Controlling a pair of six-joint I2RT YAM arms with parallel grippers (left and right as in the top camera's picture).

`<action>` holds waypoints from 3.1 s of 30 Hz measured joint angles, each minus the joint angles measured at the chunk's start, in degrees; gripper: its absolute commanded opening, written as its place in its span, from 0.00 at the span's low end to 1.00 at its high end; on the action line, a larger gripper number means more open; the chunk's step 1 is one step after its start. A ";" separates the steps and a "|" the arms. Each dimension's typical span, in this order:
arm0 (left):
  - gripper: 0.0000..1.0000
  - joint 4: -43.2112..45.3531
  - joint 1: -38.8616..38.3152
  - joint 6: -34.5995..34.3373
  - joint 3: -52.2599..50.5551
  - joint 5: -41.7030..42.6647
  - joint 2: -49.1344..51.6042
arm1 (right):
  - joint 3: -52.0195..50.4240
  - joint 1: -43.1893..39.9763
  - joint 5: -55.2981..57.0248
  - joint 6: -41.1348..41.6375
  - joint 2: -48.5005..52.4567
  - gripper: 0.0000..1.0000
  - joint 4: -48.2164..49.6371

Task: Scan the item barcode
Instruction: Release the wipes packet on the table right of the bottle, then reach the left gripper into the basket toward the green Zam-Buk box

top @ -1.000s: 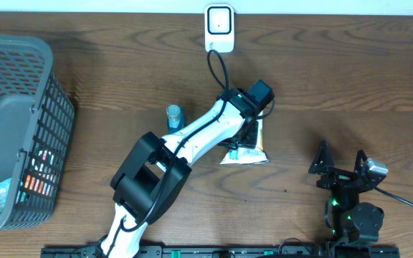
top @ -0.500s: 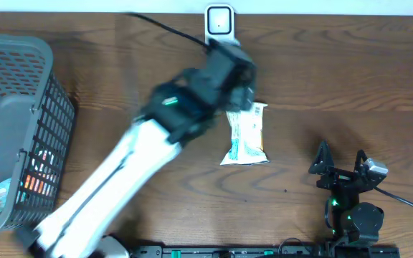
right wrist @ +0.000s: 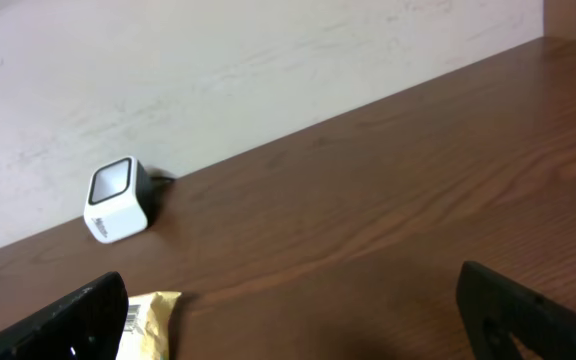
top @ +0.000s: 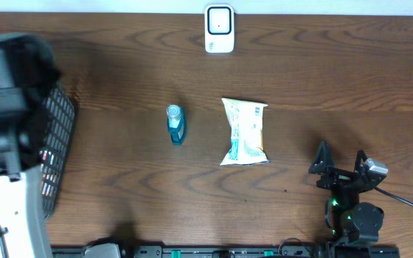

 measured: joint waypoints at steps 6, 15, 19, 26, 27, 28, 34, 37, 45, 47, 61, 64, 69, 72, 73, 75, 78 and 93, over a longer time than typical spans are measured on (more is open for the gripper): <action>1.00 -4.94 20.37 -6.78 -0.42 11.54 2.89 | 0.00 0.00 0.02 -0.02 0.00 0.99 0.00; 1.00 -9.44 24.90 -7.61 -0.96 17.27 16.41 | 0.00 0.00 0.00 0.00 0.00 0.99 0.00; 1.00 -8.24 24.90 -7.37 -1.29 18.25 24.28 | 0.00 0.00 0.02 -0.02 0.00 0.99 0.00; 1.00 -7.61 24.85 -4.52 -1.49 22.64 38.32 | 0.00 0.00 0.00 0.00 0.00 0.99 -0.02; 1.00 -7.58 24.76 -4.33 -1.49 22.99 40.02 | 0.00 0.00 0.00 0.00 0.00 0.99 0.00; 1.00 -7.43 24.70 -4.22 -1.51 23.28 41.57 | 0.00 0.00 0.00 0.00 0.00 0.99 0.00; 0.99 -6.80 23.98 -3.45 -3.06 24.24 47.52 | 0.00 0.00 0.02 -0.02 0.00 0.99 0.00; 0.99 -5.81 23.78 -3.28 -4.79 24.20 47.63 | 0.00 0.00 0.02 0.00 0.00 0.99 0.00; 0.99 1.42 23.39 -3.30 -10.99 22.43 45.11 | 0.00 0.00 0.00 0.00 0.00 0.99 0.00; 0.99 3.41 23.08 -3.28 -13.16 21.68 43.67 | 0.00 0.00 0.02 -0.02 0.00 0.99 0.00; 0.99 4.70 22.75 -2.93 -15.30 20.31 41.79 | 0.00 0.00 0.02 -0.02 0.00 0.99 0.00; 0.99 4.35 23.15 -2.84 -15.74 21.22 40.61 | 0.00 0.00 0.02 0.00 0.00 0.99 -0.02; 0.99 1.95 23.63 -2.82 -16.55 21.88 36.15 | 0.00 0.00 0.02 0.00 0.00 0.99 0.00; 0.99 1.53 23.63 -2.84 -16.57 21.88 34.45 | 0.00 0.00 0.00 0.00 0.00 0.99 0.00; 1.00 1.57 23.63 -2.82 -16.68 21.88 34.36 | 0.00 0.00 0.02 -0.02 0.00 0.99 0.00; 0.99 1.62 23.67 -2.82 -17.51 21.86 34.38 | 0.00 0.00 0.02 0.00 0.00 0.99 0.00; 1.00 1.99 23.76 -2.82 -17.90 21.51 34.38 | 0.00 0.00 0.02 0.00 0.00 0.99 0.00; 1.00 11.10 24.15 -2.82 -25.31 18.53 34.38 | 0.00 0.00 0.02 -0.02 0.00 0.99 0.00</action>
